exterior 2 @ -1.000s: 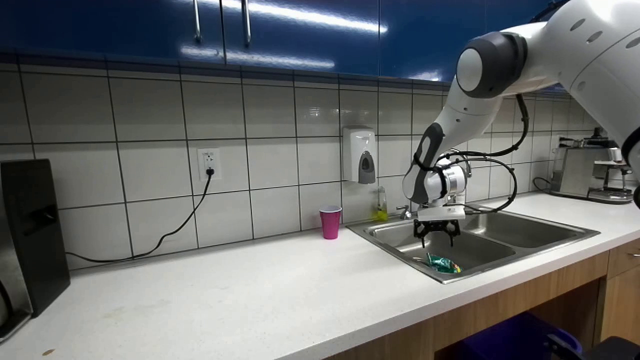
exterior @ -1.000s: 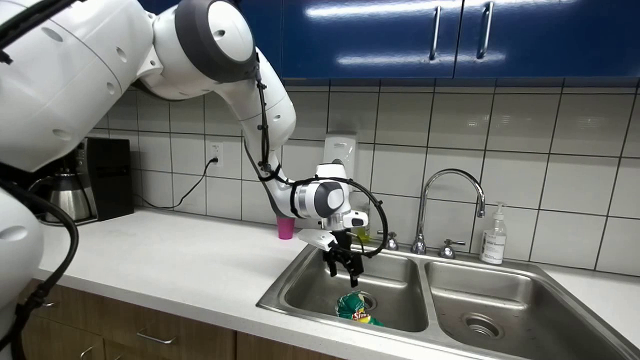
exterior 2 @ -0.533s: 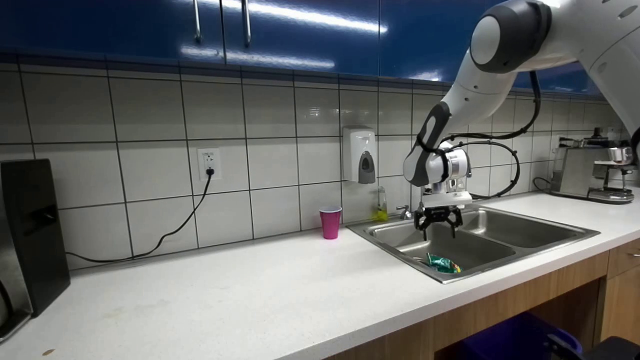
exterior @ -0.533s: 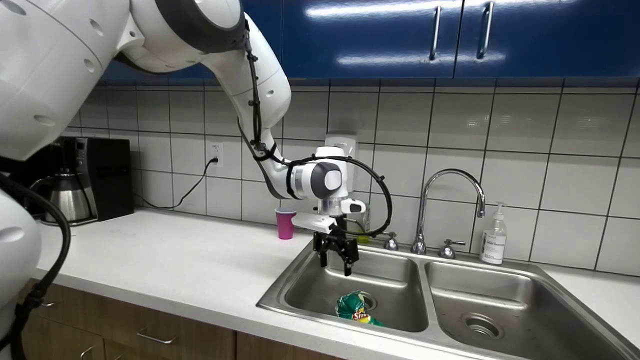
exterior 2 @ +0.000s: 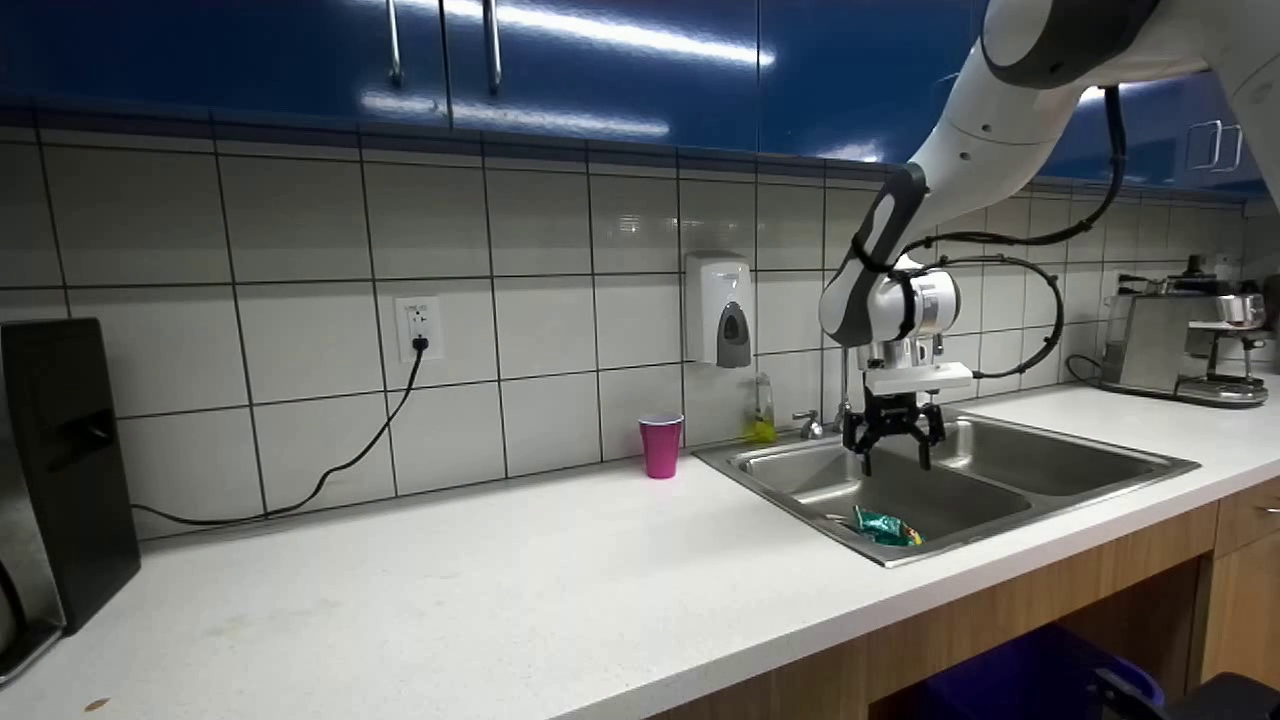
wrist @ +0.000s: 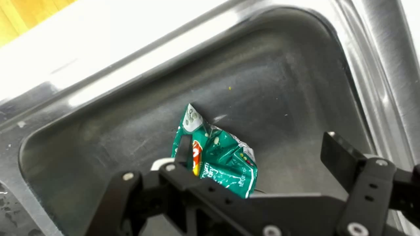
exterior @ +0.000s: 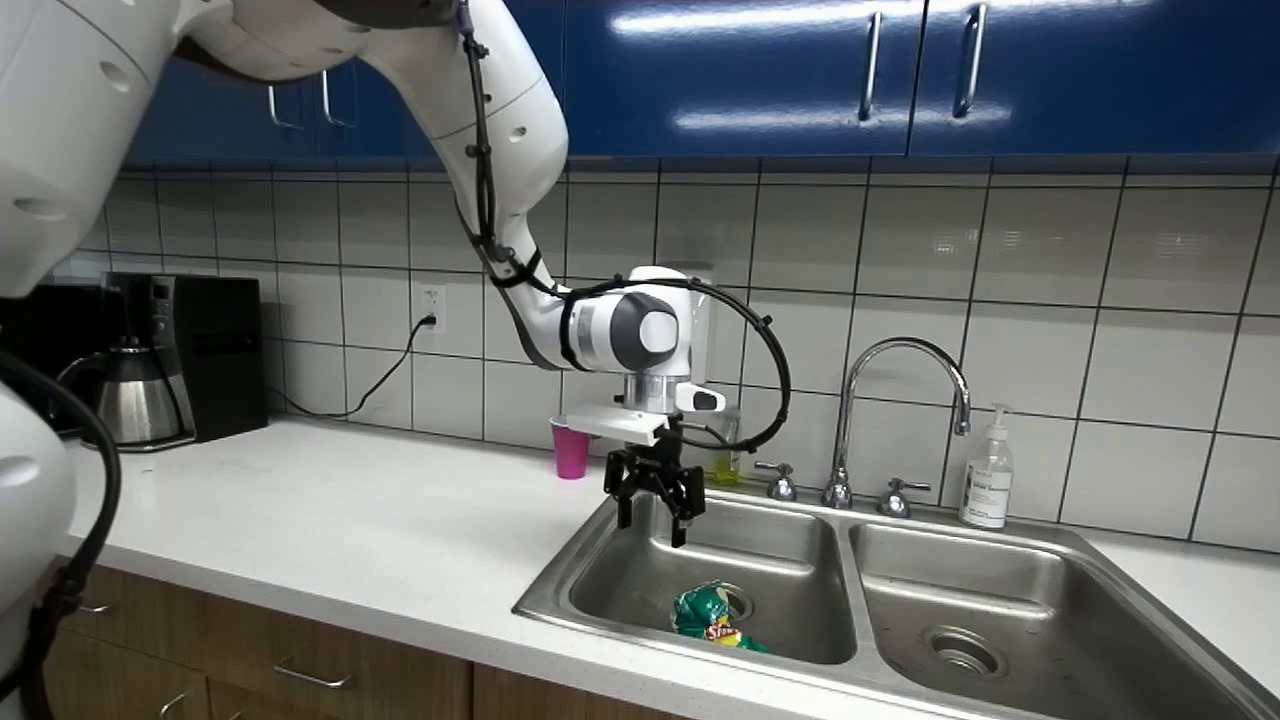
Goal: Put the green packet inside the sink
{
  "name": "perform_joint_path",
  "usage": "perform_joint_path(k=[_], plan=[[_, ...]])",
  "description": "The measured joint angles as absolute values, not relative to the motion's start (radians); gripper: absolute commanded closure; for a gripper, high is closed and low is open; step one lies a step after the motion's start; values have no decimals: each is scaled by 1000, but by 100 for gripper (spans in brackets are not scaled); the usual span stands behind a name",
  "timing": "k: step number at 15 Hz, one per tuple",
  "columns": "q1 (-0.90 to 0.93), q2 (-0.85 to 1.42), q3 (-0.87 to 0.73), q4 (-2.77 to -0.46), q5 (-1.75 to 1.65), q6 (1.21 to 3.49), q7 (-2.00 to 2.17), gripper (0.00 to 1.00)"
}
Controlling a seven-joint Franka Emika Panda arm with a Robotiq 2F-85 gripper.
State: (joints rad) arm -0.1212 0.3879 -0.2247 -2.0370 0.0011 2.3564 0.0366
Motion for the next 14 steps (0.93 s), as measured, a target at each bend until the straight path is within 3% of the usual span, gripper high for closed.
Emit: perform_joint_path(k=[14], plan=[[-123,75,-219,-2290,1,2230,-39,0]])
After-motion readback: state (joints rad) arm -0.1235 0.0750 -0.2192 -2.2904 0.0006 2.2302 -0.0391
